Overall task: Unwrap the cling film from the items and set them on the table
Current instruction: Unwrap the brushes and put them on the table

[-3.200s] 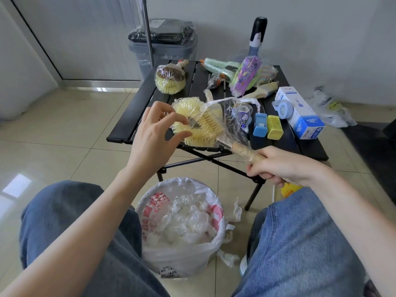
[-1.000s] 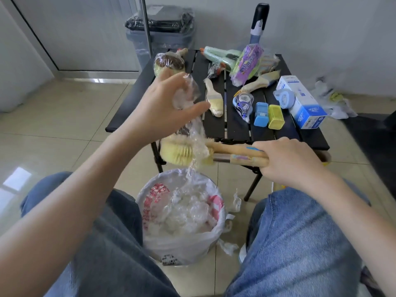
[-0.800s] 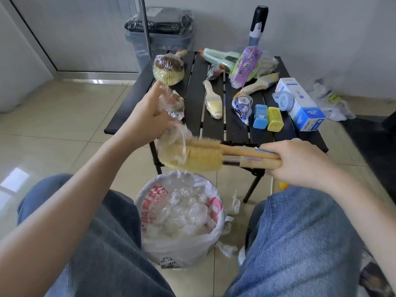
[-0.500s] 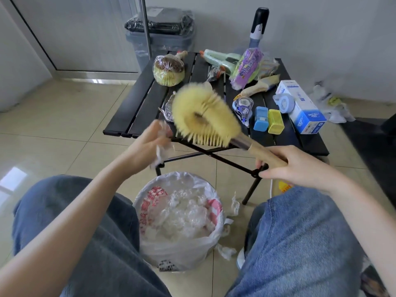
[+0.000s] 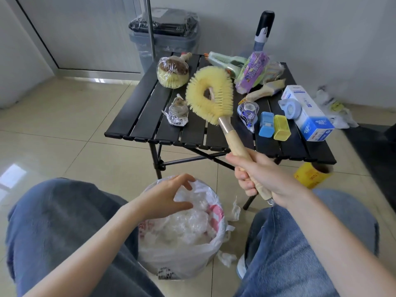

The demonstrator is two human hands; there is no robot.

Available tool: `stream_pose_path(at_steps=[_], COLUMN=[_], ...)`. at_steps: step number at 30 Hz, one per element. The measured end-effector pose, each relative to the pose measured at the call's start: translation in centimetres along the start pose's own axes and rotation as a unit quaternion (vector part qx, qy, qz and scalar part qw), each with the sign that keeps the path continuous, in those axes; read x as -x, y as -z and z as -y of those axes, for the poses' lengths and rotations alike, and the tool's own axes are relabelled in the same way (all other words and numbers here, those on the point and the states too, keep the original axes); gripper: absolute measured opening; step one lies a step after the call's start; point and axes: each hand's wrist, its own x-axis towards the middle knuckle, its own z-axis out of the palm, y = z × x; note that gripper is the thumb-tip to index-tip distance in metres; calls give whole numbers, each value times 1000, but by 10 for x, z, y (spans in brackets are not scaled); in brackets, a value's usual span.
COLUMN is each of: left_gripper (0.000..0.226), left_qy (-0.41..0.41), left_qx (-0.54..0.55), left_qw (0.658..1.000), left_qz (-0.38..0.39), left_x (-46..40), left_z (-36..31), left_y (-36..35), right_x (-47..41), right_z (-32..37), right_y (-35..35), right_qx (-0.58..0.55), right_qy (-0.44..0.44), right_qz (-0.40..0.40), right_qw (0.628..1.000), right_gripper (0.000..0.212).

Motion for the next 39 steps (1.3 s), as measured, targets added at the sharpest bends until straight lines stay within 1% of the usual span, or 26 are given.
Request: stream_pose_path(at_steps=[2,3,4,6,8,9,11,14,18,21,22,24,26,28,34,37,39], left_gripper=[53,50,46,35,27,25,29,47,70,78,77,68,56,51,47,47,52], left_qy=[-29,-44,-57,-86,-104,-100,-66,-11,-8,11,15,17,15,10,-7,-23,-29], left_qx=[-15,-16,-11,6,18,25,37,47,42,26,19,6,0,12,77,92,112], left_qw=[999,999,997,985,957,943,927,933,937,951,955,956,952,945,922,916,915], left_qz=[3,-13,-45,-151,-270,-317,-368,-356,-346,-307,-296,-292,-306,-326,-380,-389,-387], left_x=[2,1,1,-5,-14,-20,-32,-54,-86,-106,-110,-117,-119,-118,-107,-101,-96], left_z=[-3,-5,-7,-10,-11,-10,-9,-8,-4,1,3,5,7,9,12,10,7], left_y=[1,4,10,25,44,54,71,88,94,93,94,95,96,95,93,95,96], right_x=[-6,-9,-12,-20,-28,-33,-44,-62,-87,-104,-109,-119,-129,-137,-144,-139,-136], right_z=[3,4,6,11,16,19,25,35,48,53,54,54,54,53,56,61,64], right_y=[-4,-7,-9,-14,-20,-24,-30,-40,-51,-56,-58,-59,-60,-60,-61,-61,-60], right_qx=[7,13,16,14,18,26,53,106,196,242,261,294,317,343,453,496,524], right_qy=[4,10,17,37,62,76,104,129,150,154,151,144,141,139,108,107,109], right_qz=[-1,-4,-9,-23,-46,-62,-99,-146,-197,-215,-219,-233,-251,-260,-236,-220,-211], right_qw=[1000,1000,1000,999,997,995,988,975,949,933,928,916,904,892,853,833,818], right_gripper=[20,22,22,20,14,14,18,22,32,41,43,43,43,50,82,88,90])
